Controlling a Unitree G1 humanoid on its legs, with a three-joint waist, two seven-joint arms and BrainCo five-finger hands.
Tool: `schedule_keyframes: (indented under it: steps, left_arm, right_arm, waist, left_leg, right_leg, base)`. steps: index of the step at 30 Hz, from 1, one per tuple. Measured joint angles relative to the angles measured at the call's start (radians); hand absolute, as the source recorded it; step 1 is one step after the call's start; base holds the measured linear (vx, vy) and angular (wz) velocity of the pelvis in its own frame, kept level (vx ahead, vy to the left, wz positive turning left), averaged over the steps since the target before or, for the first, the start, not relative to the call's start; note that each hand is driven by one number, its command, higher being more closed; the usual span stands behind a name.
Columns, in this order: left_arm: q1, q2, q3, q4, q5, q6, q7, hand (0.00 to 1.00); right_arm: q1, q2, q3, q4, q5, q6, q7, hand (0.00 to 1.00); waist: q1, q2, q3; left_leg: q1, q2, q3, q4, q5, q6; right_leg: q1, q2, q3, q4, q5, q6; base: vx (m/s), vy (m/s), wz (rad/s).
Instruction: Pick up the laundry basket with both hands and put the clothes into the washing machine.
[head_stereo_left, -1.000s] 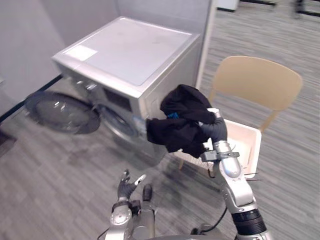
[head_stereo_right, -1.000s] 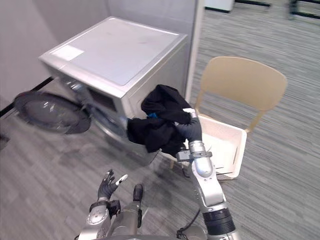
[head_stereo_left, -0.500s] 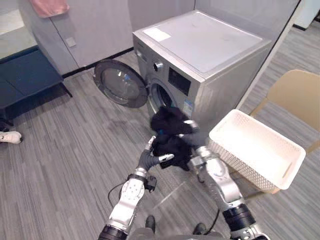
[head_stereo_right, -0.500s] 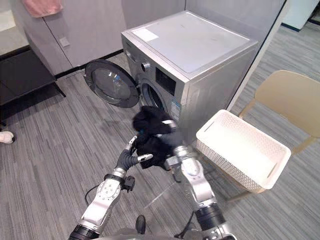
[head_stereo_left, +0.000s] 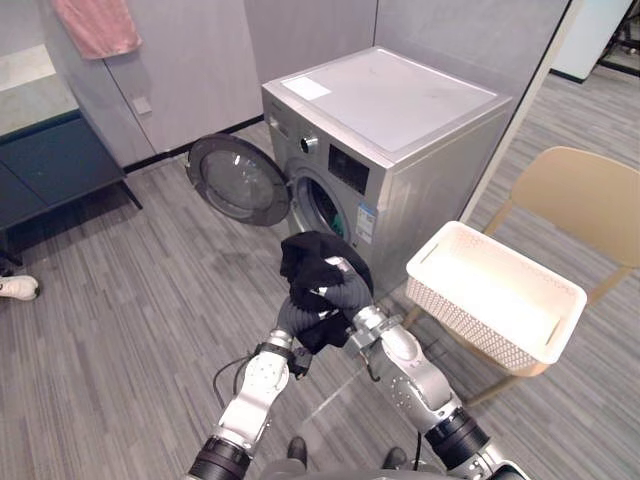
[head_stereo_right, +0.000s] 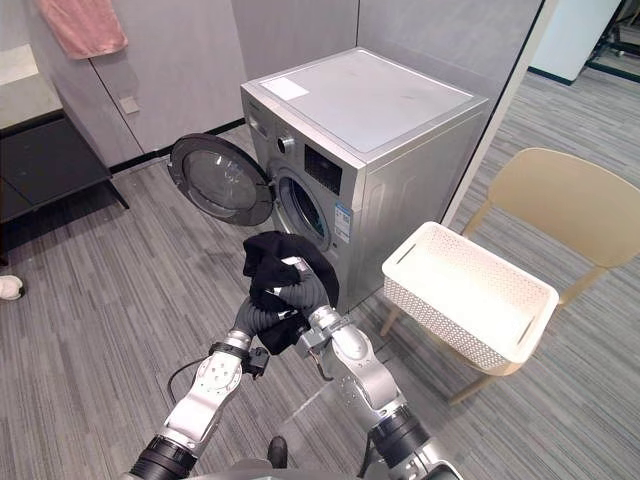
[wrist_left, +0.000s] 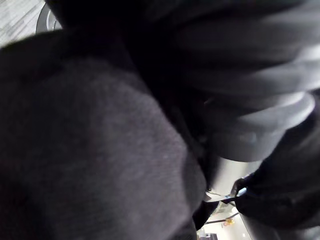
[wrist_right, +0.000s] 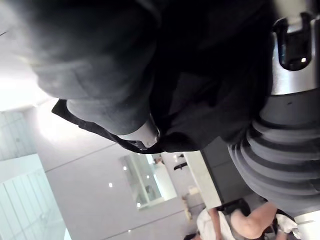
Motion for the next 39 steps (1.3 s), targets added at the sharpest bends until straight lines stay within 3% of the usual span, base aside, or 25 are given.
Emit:
schedule_keyframes:
  steps: [5, 8, 15, 18, 21, 24, 26, 27, 28, 29, 32, 34, 35, 36, 37, 38, 39]
  left_arm:
    - [0.036, -0.018, 0.04, 0.001, -0.001, 0.002, 0.016, 1.0]
    - [0.045, -0.05, 0.134, 0.03, -0.015, 0.016, 0.027, 1.0]
    - [0.125, -0.064, 0.385, 0.067, -0.032, 0.022, 0.069, 1.0]
    - [0.162, -0.053, 0.438, 0.132, -0.033, 0.033, 0.068, 1.0]
    - [0.197, -0.042, 0.468, 0.214, -0.054, 0.059, 0.06, 1.0]
    - [0.203, -0.043, 0.484, 0.238, -0.054, 0.069, 0.057, 1.0]
    - [0.203, -0.042, 0.499, 0.261, -0.052, 0.078, 0.057, 1.0]
    - [0.2, -0.042, 0.502, 0.273, -0.051, 0.08, 0.057, 1.0]
    - [0.194, -0.047, 0.504, 0.302, -0.051, 0.084, 0.057, 1.0]
    - [0.194, -0.051, 0.519, 0.324, -0.051, 0.09, 0.057, 1.0]
    - [0.213, -0.047, 0.578, 0.367, -0.051, 0.101, 0.059, 1.0]
    - [0.235, -0.048, 0.586, 0.373, -0.051, 0.102, 0.059, 1.0]
    - [0.246, -0.051, 0.586, 0.373, -0.051, 0.103, 0.058, 1.0]
    - [0.266, -0.054, 0.583, 0.373, -0.051, 0.107, 0.058, 1.0]
    - [0.272, -0.056, 0.581, 0.372, -0.051, 0.109, 0.058, 1.0]
    - [0.279, -0.056, 0.569, 0.362, -0.05, 0.116, 0.059, 1.0]
    - [0.29, -0.051, 0.566, 0.332, -0.049, 0.122, 0.06, 1.0]
  right_arm:
    - [0.035, -0.007, -0.014, 0.0, -0.08, -0.01, 0.002, 0.0]
    - [0.078, -0.004, -0.055, -0.005, -0.146, -0.009, 0.01, 0.0]
    - [0.196, -0.045, -0.369, -0.048, -0.442, -0.008, -0.063, 0.0]
    - [0.229, -0.072, -0.427, -0.045, -0.527, -0.007, -0.086, 0.0]
    - [0.282, -0.105, -0.491, 0.023, -0.636, 0.014, -0.121, 0.0]
    - [0.287, -0.117, -0.549, 0.188, -0.684, 0.041, -0.141, 0.0]
    - [0.283, -0.121, -0.568, 0.278, -0.704, 0.059, -0.165, 0.0]
    - [0.276, -0.124, -0.569, 0.302, -0.708, 0.062, -0.17, 0.0]
    - [0.262, -0.134, -0.571, 0.356, -0.709, 0.068, -0.179, 0.0]
    - [0.245, -0.146, -0.571, 0.407, -0.715, 0.073, -0.189, 0.0]
    - [0.194, -0.106, -0.568, 0.502, -0.744, 0.089, -0.195, 0.0]
    - [0.183, -0.091, -0.569, 0.519, -0.752, 0.089, -0.2, 0.0]
    - [0.19, -0.089, -0.57, 0.52, -0.76, 0.09, -0.2, 0.0]
    - [0.201, -0.088, -0.571, 0.519, -0.769, 0.093, -0.203, 0.0]
    - [0.209, -0.088, -0.571, 0.518, -0.77, 0.094, -0.206, 0.0]
    - [0.227, -0.086, -0.569, 0.505, -0.773, 0.103, -0.211, 0.0]
    - [0.242, -0.071, -0.565, 0.506, -0.775, 0.109, -0.213, 0.0]
  waist:
    - [0.003, -0.009, -0.015]
    - [0.002, -0.016, -0.02]
    - [0.004, -0.018, -0.022]
    - [0.005, -0.021, -0.024]
    - [0.002, -0.027, -0.021]
    - [0.005, -0.033, -0.003]
    - [0.004, -0.036, 0.0]
    - [0.004, -0.044, 0.005]
    - [0.003, -0.023, 0.016]
    - [0.006, -0.012, 0.029]
    - [0.011, -0.037, 0.049]
    - [0.028, -0.057, 0.064]
    - [0.035, -0.073, 0.074]
    - [0.029, -0.084, 0.083]
    - [0.026, -0.086, 0.085]
    - [0.016, -0.091, 0.097]
    - [0.003, -0.075, 0.111]
  left_leg:
    - [0.004, 0.01, 0.021, -0.007, 0.005, -0.006]
    - [0.018, 0.004, 0.023, -0.01, 0.008, 0.0]
    - [0.018, 0.001, 0.031, -0.015, 0.008, 0.0]
    - [0.01, 0.0, 0.041, -0.024, 0.008, 0.0]
    - [-0.031, -0.009, 0.005, -0.017, 0.011, -0.003]
    - [-0.094, -0.017, -0.039, -0.002, 0.016, 0.007]
    - [-0.141, 0.008, 0.095, 0.005, -0.006, 0.061]
    - [-0.149, 0.013, 0.15, 0.009, -0.007, 0.061]
    - [-0.154, 0.02, 0.27, 0.019, 0.003, 0.065]
    - [-0.154, 0.027, 0.275, 0.027, 0.072, 0.058]
    - [-0.155, -0.001, 0.247, 0.039, 0.062, 0.062]
    - [-0.167, -0.021, 0.244, 0.092, 0.002, 0.077]
    - [-0.177, -0.044, 0.236, 0.149, -0.062, 0.085]
    - [-0.177, -0.071, 0.206, 0.198, -0.115, 0.095]
    - [-0.176, -0.081, 0.198, 0.216, -0.13, 0.102]
    - [-0.169, -0.1, 0.179, 0.255, -0.164, 0.117]
    - [-0.145, -0.1, 0.139, 0.277, -0.196, 0.128]
  right_leg:
    - [-0.016, 0.014, 0.023, 0.005, 0.0, -0.002]
    - [-0.018, 0.013, 0.026, 0.021, -0.006, -0.008]
    - [-0.026, 0.018, 0.039, 0.029, -0.013, 0.0]
    - [-0.049, 0.013, 0.051, 0.053, -0.026, -0.001]
    - [-0.081, -0.008, 0.019, 0.098, -0.057, -0.001]
    - [-0.087, -0.058, -0.087, 0.137, -0.105, 0.002]
    - [-0.082, -0.087, -0.172, 0.117, -0.105, 0.001]
    - [-0.082, -0.099, -0.188, 0.116, -0.105, 0.0]
    - [-0.072, -0.114, -0.226, 0.119, -0.098, 0.005]
    - [-0.058, -0.113, -0.25, 0.129, -0.095, 0.01]
    - [-0.014, -0.128, -0.279, 0.091, -0.076, 0.034]
    - [-0.003, -0.165, -0.281, 0.111, -0.089, 0.066]
    - [0.0, -0.212, -0.28, 0.167, -0.116, 0.089]
    - [-0.007, -0.276, -0.237, 0.274, -0.128, 0.086]
    - [-0.021, -0.298, -0.201, 0.327, -0.121, 0.074]
    - [-0.07, -0.323, -0.083, 0.46, -0.079, 0.005]
    - [-0.14, -0.302, 0.071, 0.599, -0.042, -0.024]
  base:
    - [0.01, -0.047, -0.13]
    - [0.03, -0.018, -0.03]
    - [0.03, -0.009, -0.03]
    - [0.0, -0.015, -0.07]
    - [0.0, -0.042, 0.35]
    - [-0.02, -0.04, 0.94]
    - [0.02, -0.018, 1.19]
    - [0.1, 0.05, 1.12]
    - [0.16, 0.079, 1.01]
    - [0.17, 0.083, 0.89]
    - [0.16, 0.083, 0.47]
    - [0.13, 0.107, 0.26]
    - [0.13, 0.112, 0.43]
    - [0.15, 0.108, 0.53]
    - [0.19, 0.128, 0.71]
    - [0.25, 0.158, 0.7]
    - [0.25, 0.136, 0.65]
